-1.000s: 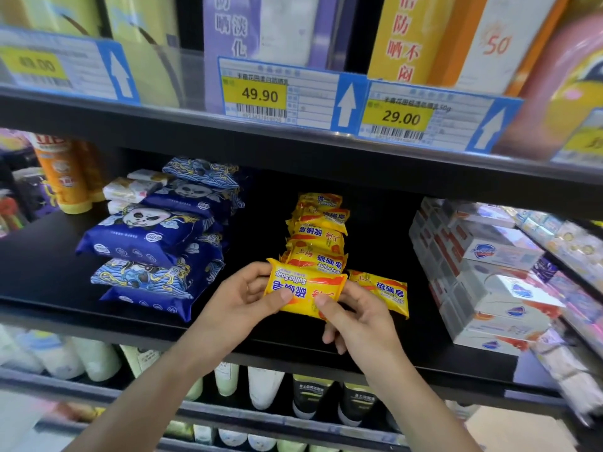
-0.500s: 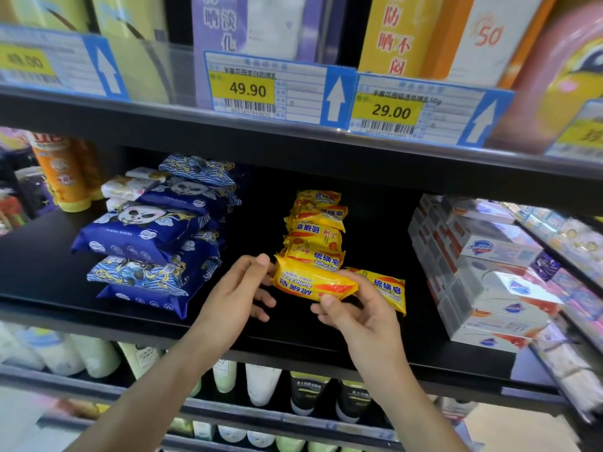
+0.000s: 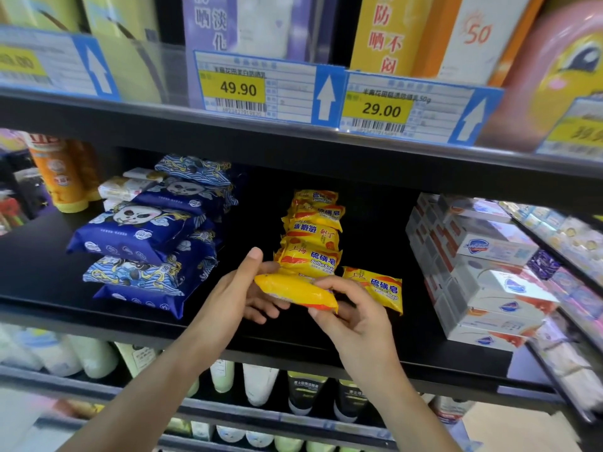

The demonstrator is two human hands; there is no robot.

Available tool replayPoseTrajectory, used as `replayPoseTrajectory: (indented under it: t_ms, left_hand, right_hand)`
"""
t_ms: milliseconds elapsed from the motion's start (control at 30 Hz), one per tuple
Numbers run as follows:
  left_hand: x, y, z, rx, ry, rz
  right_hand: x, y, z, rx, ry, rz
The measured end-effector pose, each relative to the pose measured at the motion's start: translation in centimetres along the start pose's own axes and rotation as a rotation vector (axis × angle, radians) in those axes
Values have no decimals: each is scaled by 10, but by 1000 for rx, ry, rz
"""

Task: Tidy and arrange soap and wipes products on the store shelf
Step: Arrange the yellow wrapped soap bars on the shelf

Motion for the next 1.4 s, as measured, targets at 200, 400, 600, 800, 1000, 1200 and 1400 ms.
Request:
replayPoseTrajectory:
  t_ms: [200,400,600,800,1000,1200,1400]
  left_hand:
    - [-2,-3,-2,7,-65,-1]
    - [-4,-1,-1,-7,-64,5]
    - [-14,2,-2,21,-81,-61]
    - [-14,0,-4,61,-51,-103]
    - [0,-2,-8,79,67,-100]
    - [2,-5,-10,100,126,-115]
    - [3,-4,-11,99,118,9]
  right_hand:
    - [1,4,0,-58,3,-27]
    - [2,2,0,-40,3,-12]
    - [-9,-9,-2,67,-65,34]
    - [-7,-14,1,214,-36,77]
    - [6,-12,1,265,103,-24]
    - [5,-10,2,225,116,-49]
    - [2,-11,1,176,52,-5]
Point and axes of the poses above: each hand's wrist, its own z-axis towards the middle knuckle, its own x-axis out of the palm, y = z × x, the point moved 9 cm from there along z, towards the middle knuckle, and after that the axes turned 4 degrees about -z, right-handed, at the moved point
